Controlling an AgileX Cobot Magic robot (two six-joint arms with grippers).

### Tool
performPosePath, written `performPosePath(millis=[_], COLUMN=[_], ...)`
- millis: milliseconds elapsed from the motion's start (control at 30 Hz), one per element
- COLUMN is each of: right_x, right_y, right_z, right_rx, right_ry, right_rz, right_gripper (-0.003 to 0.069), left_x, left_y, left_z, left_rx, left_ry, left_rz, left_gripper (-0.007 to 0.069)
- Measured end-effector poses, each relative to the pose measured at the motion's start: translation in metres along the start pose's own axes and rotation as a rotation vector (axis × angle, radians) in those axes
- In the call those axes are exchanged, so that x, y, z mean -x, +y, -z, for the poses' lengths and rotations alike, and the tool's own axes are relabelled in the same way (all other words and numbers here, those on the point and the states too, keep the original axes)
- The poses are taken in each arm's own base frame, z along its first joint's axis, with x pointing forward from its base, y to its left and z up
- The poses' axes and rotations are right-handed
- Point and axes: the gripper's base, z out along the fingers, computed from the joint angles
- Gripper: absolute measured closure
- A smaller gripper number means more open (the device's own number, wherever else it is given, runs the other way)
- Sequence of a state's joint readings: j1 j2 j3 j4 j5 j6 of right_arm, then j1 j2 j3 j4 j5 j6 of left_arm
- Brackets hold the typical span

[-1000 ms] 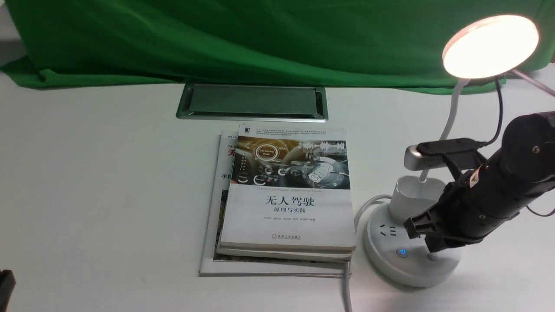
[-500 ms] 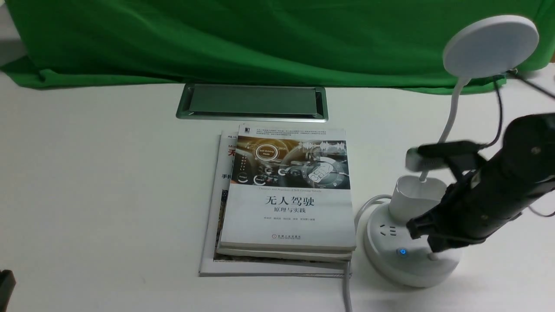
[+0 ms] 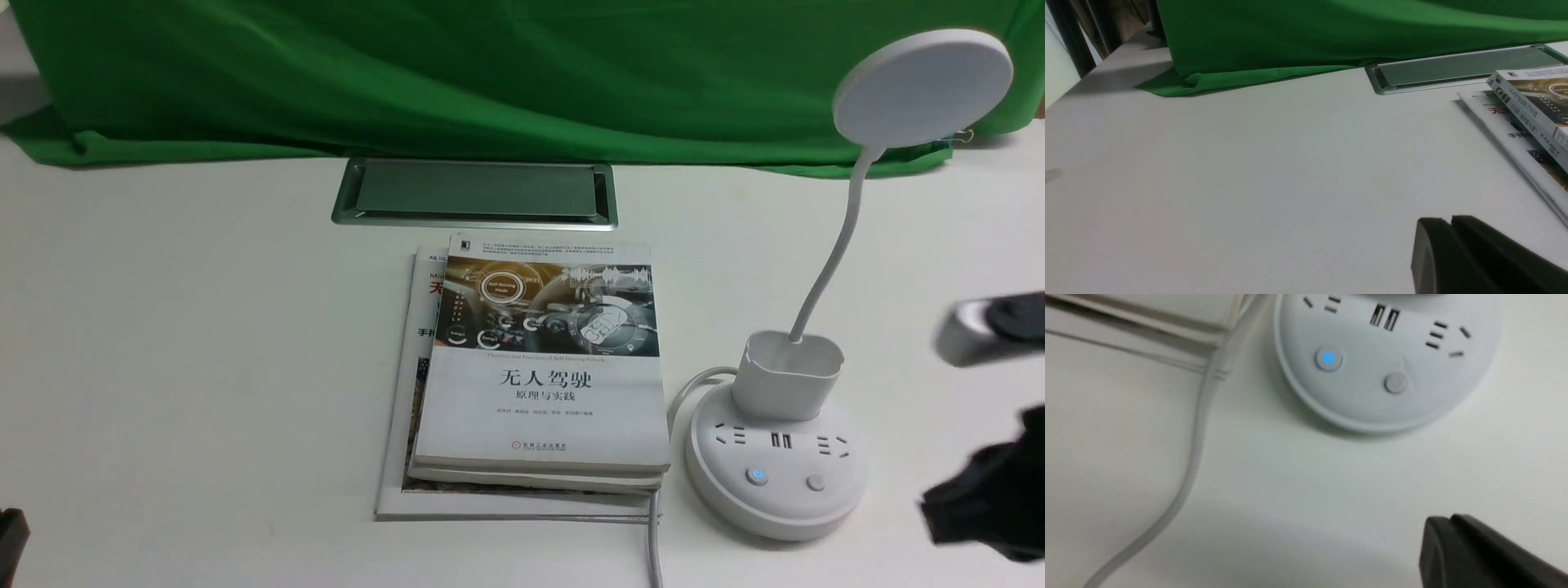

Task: Turn off the desk lamp on the white desktop by hand.

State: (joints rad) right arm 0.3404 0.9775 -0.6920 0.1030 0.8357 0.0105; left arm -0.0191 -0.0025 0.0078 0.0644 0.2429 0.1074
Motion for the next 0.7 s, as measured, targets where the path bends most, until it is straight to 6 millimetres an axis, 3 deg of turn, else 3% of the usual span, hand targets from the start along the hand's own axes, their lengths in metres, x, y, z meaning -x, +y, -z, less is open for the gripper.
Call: performPosePath(millis=[233, 433, 533, 667, 700], right_x=[-0.01, -0.017, -0.025, -0.057, -0.073], right_y=[0.002, -0.001, -0.008, -0.024, -0.028], right_z=[0.046, 0.07, 0.069, 0.05, 0.04], right_rx=[0.018, -0.02, -0.072, -0.195, -0.233], right_ry=[-0.256, -0.447, -0.511, -0.656, -0.716], right_rz=[0.016, 0.046, 0.068, 0.045, 0.029], right_gripper=[0.0622, 0.0621, 0.0618, 0.0621, 0.0622], left_x=[0.0, 0.0, 0.0, 0.0, 0.0], left_y=[0.0, 0.0, 0.0, 0.0, 0.0], left_z=[0.0, 0.0, 0.0, 0.0, 0.0], left_rx=[0.0, 0.0, 0.0, 0.0, 0.0], left_ry=[0.0, 0.0, 0.0, 0.0, 0.0], left_rz=[0.0, 0.0, 0.0, 0.0, 0.0], left_gripper=[0.0605, 0.0605, 0.0605, 0.0605, 0.0605])
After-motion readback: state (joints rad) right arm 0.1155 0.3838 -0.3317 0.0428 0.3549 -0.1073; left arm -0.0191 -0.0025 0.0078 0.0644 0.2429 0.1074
